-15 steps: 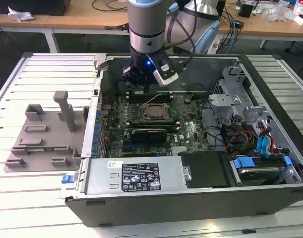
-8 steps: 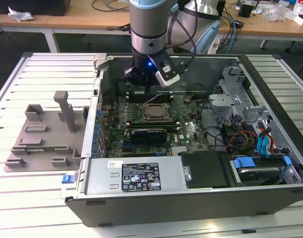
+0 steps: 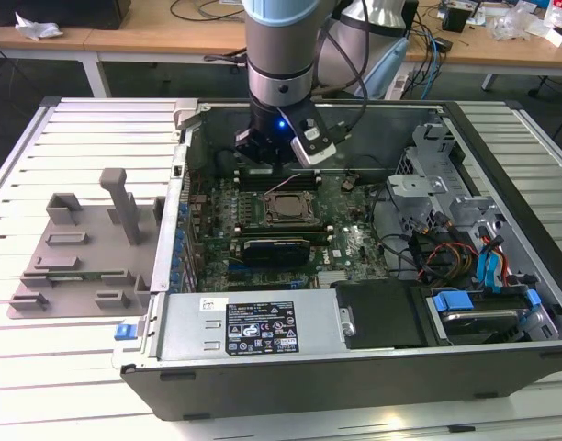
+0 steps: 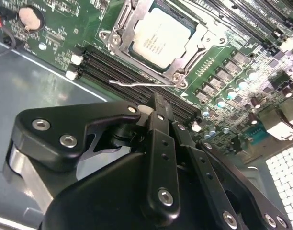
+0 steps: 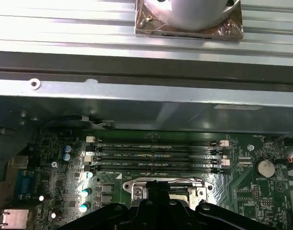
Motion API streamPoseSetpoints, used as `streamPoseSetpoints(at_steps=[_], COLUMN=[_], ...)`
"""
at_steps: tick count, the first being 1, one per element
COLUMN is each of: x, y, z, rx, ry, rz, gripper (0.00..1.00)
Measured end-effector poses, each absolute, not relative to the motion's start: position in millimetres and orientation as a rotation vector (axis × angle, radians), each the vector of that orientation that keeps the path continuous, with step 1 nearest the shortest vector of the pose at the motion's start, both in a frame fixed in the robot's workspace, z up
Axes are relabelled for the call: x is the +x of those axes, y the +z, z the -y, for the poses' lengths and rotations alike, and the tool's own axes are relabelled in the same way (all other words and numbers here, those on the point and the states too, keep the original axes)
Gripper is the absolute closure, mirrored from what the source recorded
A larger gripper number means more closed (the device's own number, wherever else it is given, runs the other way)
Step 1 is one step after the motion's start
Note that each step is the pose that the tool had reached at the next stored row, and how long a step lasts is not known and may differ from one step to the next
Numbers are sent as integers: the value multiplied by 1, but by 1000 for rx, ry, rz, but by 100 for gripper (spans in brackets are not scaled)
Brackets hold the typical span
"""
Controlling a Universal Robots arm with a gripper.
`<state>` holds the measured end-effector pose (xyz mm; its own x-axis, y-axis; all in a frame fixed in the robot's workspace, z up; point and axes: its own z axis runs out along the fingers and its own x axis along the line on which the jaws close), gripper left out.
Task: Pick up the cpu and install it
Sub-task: 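Install the first cpu locking lever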
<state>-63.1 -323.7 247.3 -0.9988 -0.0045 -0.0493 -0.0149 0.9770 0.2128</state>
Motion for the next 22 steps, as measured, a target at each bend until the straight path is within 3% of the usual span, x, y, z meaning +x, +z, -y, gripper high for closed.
streamPoseSetpoints(at_steps=[12,22], x=[-61,-57], y=[232,226], z=[322,307], rx=[189,196], ry=[323,279], rz=[-3056,-3060], gripper=[89,89])
